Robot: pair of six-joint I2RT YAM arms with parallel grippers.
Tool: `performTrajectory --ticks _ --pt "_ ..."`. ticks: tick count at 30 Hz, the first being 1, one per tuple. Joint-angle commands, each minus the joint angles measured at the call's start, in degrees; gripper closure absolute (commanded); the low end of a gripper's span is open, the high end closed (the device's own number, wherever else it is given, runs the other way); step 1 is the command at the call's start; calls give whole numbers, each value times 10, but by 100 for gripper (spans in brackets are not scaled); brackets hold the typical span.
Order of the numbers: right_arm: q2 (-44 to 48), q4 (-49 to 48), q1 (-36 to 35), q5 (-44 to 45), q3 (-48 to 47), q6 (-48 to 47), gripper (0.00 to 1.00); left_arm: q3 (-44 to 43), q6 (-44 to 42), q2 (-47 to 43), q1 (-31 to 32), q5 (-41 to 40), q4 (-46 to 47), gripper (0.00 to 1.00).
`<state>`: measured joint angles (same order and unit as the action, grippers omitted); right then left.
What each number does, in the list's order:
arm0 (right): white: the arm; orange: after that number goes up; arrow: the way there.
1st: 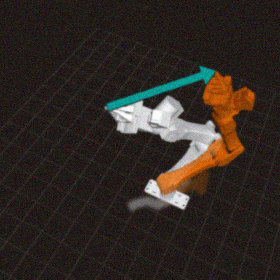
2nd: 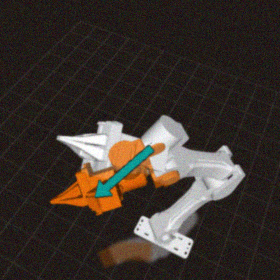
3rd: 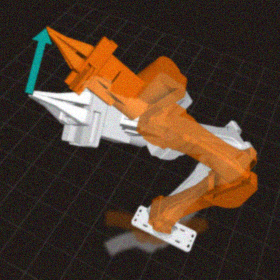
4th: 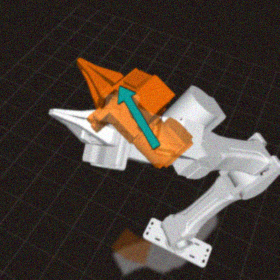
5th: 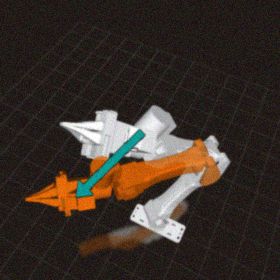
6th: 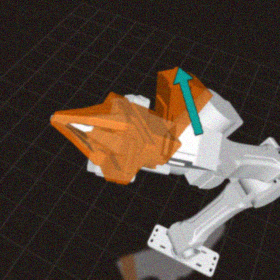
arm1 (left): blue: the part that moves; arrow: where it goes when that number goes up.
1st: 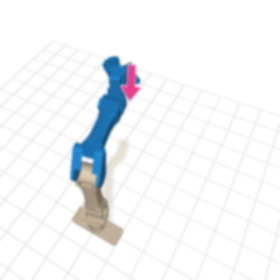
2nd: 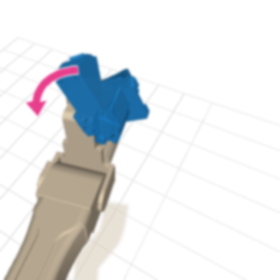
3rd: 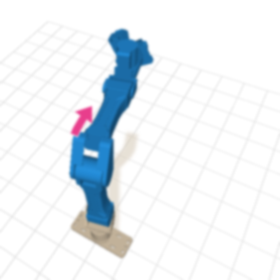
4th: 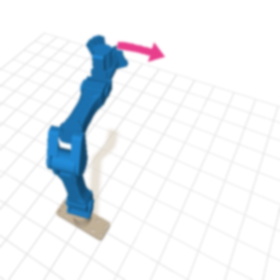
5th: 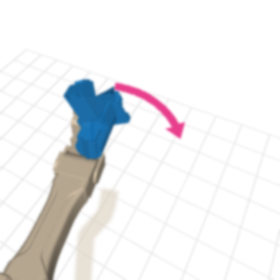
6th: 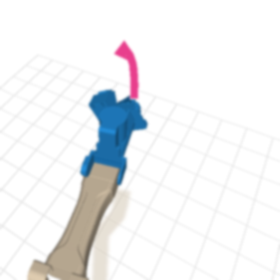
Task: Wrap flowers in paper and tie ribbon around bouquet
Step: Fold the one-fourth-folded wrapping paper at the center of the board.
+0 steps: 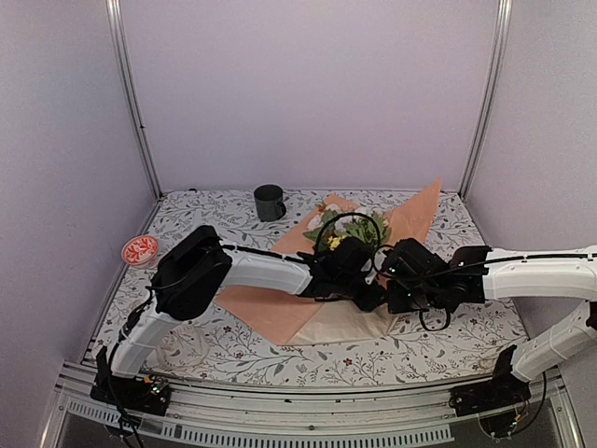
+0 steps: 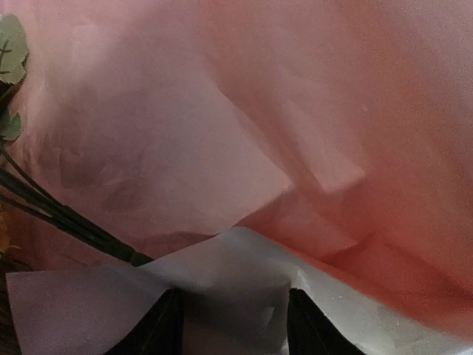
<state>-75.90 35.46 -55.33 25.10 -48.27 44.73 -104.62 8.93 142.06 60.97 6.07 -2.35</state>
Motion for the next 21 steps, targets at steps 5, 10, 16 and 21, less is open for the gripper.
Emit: performTrajectory --ticks 5,10,16,21 --pt "-17 -132 -30 22 32 -160 100 89 30 -45 -25 78 45 51" --pt "-46 -155 -30 -11 37 -209 100 143 68 -113 -48 122 89 48" --pt "-88 -169 -29 -17 39 -219 100 212 100 -197 -72 154 108 38" --pt "-93 -174 -30 -17 29 -230 100 354 138 -305 -75 130 77 34"
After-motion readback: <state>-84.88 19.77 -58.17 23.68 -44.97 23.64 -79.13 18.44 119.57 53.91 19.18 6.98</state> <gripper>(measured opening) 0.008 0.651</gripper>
